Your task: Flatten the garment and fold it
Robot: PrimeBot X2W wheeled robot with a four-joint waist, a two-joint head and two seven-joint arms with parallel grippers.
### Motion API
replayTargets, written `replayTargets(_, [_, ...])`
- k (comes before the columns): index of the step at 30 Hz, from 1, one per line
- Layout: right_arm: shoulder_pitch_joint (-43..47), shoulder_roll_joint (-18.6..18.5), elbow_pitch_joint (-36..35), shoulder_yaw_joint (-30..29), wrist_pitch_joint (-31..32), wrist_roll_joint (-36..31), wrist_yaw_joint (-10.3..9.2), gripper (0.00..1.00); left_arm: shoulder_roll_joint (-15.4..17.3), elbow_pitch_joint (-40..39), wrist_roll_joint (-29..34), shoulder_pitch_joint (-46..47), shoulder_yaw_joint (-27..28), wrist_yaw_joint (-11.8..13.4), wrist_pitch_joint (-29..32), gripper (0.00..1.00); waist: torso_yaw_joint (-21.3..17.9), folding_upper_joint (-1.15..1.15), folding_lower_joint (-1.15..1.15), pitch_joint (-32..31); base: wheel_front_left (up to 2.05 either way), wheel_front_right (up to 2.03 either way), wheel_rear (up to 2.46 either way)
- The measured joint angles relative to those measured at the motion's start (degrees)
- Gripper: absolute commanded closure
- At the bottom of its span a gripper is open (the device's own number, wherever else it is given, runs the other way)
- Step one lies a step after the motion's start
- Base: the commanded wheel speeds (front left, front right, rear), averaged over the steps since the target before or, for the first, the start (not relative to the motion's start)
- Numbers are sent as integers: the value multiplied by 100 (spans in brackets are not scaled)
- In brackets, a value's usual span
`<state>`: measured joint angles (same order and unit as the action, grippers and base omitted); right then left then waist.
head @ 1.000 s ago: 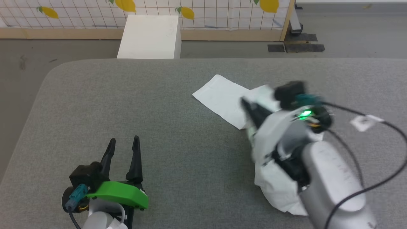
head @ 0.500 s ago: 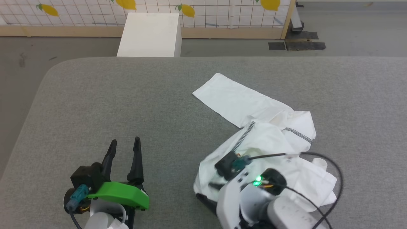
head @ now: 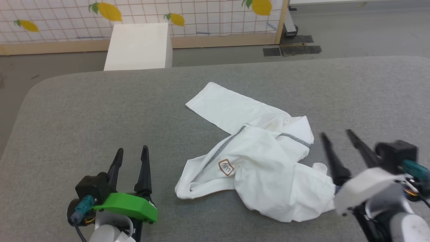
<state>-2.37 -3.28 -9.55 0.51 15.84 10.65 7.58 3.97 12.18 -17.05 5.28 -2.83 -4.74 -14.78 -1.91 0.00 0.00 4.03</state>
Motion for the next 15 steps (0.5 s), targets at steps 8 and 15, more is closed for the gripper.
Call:
replayTargets(8, [385,18,528,-512,-680,188,-1,0,-12,252,52,133,-542,-81,483,0,-301,0,0,-1,0,0,0])
replayTargets(15, [385,22,684,-357,-730,312,-1,0,73,402,60,434,-938,-101,2227,0,-568,0,0,65,0,0,0])
